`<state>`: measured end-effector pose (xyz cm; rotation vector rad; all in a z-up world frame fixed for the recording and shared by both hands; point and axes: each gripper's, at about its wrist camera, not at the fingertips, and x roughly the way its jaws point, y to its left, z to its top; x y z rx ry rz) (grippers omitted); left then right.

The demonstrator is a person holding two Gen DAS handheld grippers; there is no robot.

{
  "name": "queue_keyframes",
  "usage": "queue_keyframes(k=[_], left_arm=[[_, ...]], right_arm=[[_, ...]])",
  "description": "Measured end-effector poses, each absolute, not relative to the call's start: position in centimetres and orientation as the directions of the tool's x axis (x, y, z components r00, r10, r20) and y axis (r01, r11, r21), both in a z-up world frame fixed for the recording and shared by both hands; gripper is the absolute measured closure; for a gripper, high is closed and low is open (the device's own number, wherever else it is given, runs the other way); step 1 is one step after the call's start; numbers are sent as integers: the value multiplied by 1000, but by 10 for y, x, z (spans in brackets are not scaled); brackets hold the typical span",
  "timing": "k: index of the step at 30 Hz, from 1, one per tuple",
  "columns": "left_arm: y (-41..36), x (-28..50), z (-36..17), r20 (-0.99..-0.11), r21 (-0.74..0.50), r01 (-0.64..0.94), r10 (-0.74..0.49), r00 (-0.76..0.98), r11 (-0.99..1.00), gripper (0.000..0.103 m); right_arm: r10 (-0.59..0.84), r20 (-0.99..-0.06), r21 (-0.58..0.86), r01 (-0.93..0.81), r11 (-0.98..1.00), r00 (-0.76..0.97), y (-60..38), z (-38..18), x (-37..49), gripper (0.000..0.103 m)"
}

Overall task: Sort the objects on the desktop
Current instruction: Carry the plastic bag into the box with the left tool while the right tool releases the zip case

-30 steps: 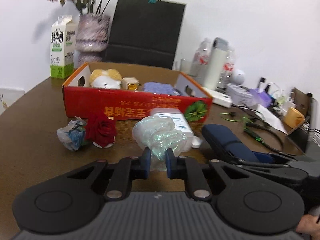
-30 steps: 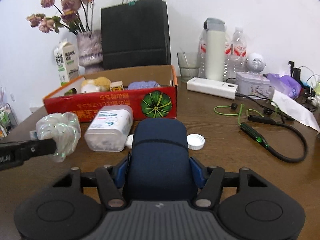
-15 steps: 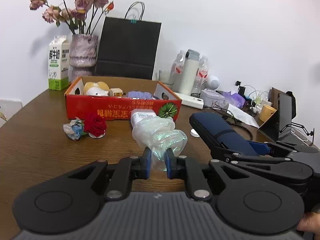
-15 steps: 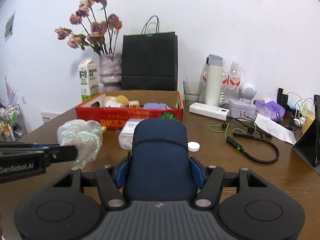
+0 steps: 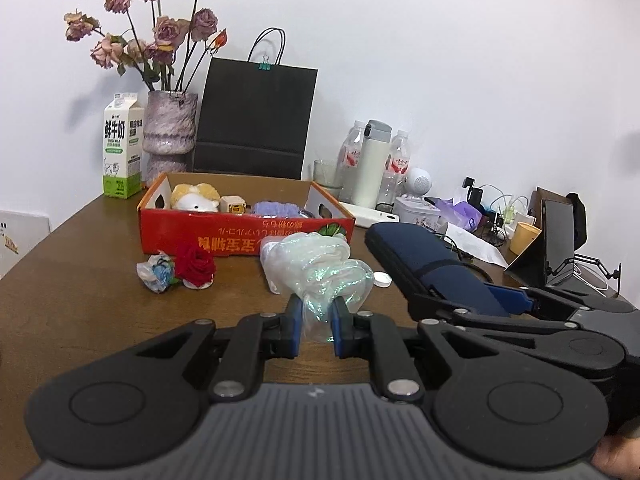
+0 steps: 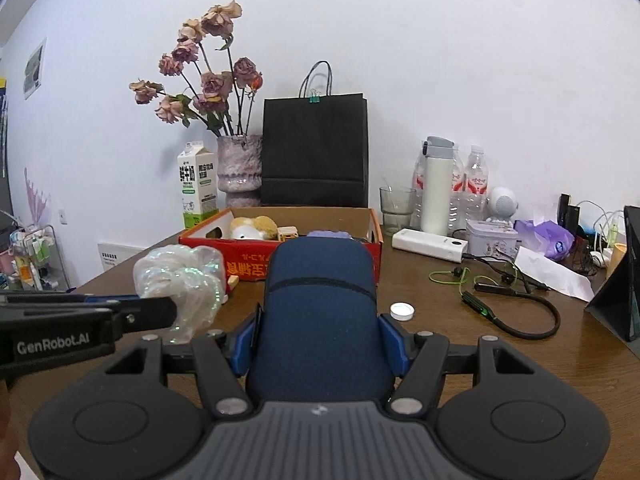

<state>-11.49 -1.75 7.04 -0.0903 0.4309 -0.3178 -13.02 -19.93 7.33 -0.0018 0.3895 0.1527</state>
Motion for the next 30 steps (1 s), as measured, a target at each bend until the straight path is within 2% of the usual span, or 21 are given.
queue_keyframes(k=[10, 14, 19, 24, 27, 30], left_arm=[[-9, -41, 84, -390, -142, 258, -294, 873, 956, 88], [-11, 21, 95, -396, -102, 224, -246, 885, 969, 88], [-26, 102, 101, -413, -16, 174, -165, 896, 985, 88], [-38, 189, 90, -551, -31, 143, -136, 823, 989, 88], [-48, 228, 71, -602, 36, 92, -52, 797, 995, 87], [-48, 260, 48, -698, 3, 34, -23, 716, 999, 88]], right_arm=[[169, -382, 37, -168, 985, 909, -200, 79, -66, 41], [185, -386, 54, -178, 983, 904, -204, 88, -3, 41], [205, -456, 95, -181, 979, 866, -205, 96, 97, 41], [175, -550, 101, -143, 985, 817, -196, 98, 191, 42], [147, -604, 109, -102, 989, 784, -191, 88, 236, 42], [120, -683, 105, -65, 992, 721, -183, 66, 271, 42]])
